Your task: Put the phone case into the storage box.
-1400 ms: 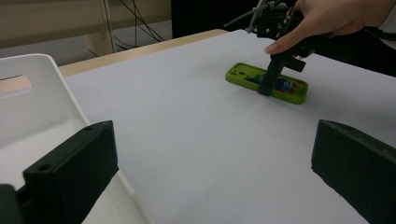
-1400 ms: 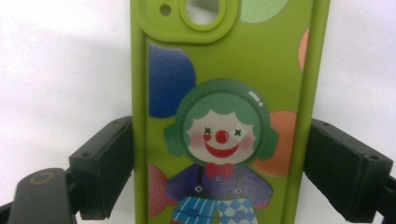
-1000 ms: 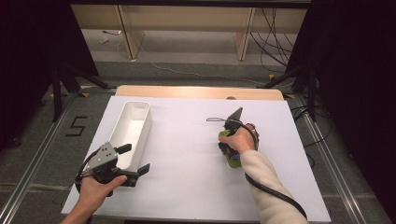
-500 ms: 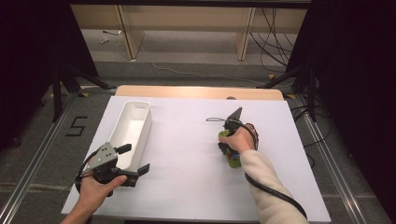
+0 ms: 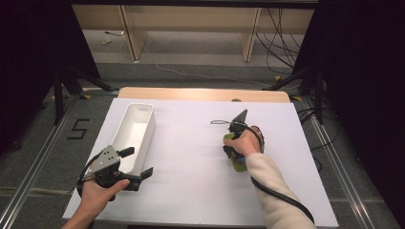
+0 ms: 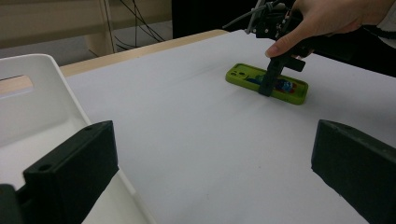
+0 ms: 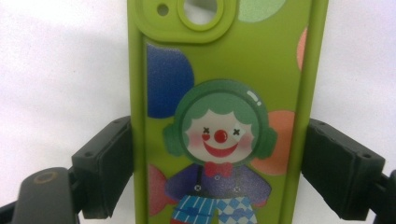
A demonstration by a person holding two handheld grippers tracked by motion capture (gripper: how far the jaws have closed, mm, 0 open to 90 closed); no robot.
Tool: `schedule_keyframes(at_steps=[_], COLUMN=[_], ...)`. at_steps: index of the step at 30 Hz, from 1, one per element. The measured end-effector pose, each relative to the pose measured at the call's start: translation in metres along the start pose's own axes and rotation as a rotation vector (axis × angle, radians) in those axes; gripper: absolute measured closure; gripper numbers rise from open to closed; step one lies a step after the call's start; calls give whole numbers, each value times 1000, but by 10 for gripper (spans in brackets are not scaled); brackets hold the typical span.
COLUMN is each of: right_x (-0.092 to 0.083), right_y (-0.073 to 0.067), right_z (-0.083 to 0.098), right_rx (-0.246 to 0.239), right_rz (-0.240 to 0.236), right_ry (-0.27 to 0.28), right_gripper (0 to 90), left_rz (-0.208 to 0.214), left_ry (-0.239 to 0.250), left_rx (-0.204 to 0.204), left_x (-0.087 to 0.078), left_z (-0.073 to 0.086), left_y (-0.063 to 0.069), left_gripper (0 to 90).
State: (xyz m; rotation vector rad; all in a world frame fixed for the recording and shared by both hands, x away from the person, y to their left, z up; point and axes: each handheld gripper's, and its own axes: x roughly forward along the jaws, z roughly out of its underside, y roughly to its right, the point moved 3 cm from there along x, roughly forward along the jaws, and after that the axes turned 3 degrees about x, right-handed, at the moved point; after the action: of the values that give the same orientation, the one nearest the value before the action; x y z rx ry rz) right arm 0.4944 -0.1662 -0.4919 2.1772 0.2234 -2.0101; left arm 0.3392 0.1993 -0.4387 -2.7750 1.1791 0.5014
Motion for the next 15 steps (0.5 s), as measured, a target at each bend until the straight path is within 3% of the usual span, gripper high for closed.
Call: schedule_keyframes(at_steps=[11,15], right_x=[-3,-12], right_y=[-2,-3], right_z=[2,2], right_rx=[-28,-46], right_rz=[-13,-16], right_ry=[4,40], right_gripper=[168,168], left_rz=[-2,-3], left_ry=[1,1], left_rx=[-2,-2], left_x=[0,0], left_z=[0,0], left_y=[0,0], left_gripper=[0,0])
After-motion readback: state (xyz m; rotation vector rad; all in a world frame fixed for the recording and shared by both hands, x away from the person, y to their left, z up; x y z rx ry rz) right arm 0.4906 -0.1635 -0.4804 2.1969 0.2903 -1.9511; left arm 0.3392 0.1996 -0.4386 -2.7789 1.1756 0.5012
